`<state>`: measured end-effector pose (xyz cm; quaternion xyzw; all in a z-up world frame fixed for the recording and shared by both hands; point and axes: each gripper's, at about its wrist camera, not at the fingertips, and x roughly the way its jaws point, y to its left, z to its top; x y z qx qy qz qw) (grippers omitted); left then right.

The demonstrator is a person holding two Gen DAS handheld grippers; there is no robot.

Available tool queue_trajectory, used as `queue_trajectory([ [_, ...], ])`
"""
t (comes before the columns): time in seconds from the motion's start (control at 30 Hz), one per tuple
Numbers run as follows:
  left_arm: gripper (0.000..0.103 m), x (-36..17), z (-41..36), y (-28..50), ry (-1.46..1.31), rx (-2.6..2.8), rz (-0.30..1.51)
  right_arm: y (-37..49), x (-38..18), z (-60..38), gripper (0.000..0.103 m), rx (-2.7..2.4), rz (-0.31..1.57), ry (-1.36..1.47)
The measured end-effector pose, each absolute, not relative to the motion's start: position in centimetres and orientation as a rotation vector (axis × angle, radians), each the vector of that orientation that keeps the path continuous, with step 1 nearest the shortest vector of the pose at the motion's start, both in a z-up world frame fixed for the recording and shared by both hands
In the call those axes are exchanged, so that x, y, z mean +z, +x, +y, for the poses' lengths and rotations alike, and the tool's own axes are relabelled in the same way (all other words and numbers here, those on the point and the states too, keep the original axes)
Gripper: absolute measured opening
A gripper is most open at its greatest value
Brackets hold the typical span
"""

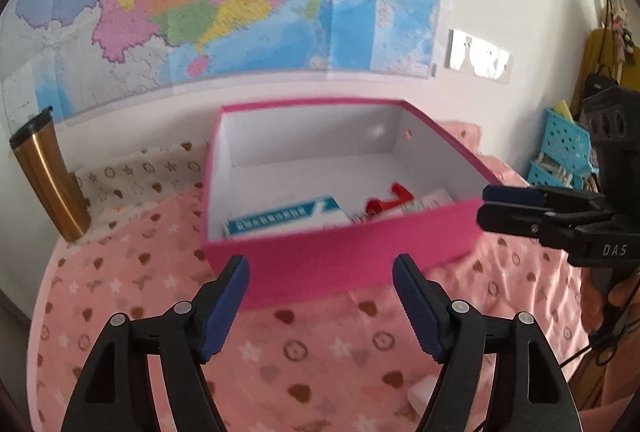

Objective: Organize rigid objects
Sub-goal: 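Move the right gripper down to the pink white-capped tube and grasp it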

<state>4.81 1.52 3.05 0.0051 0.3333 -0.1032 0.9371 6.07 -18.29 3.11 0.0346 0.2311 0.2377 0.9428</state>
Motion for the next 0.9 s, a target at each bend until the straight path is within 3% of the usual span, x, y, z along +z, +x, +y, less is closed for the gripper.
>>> queue_trajectory([
  [0.2,0.084,0.5,-0.2,2.7,0.029,-0.253,0.756,3.8,0.3,-20.2,0.069,0.421,0.518,0.081],
  [0.47,0.083,-2.6,-1.9,0.6,0.01,-0.347,0.862,2.7,-5.3,-23.4,0.071,0.329,0.665,0.171],
  [0.6,0.069,-3.2,-2.6,-0.2,0.004,-0.395,0.887,1.9,-6.3,-24.0,0.071,0.322,0.679,0.187],
  [0.67,0.068,-3.5,-2.9,-0.6,-0.002,-0.418,0.906,1.6,-6.6,-24.0,0.071,0.324,0.681,0.189],
  [0.73,0.055,-3.8,-3.2,-0.8,-0.003,-0.434,0.924,1.4,-6.8,-24.0,0.071,0.331,0.687,0.192],
  [0.9,0.044,-4.1,-3.6,-1.1,-0.028,-0.476,0.954,1.5,-7.4,-23.5,0.064,0.346,0.703,0.193],
])
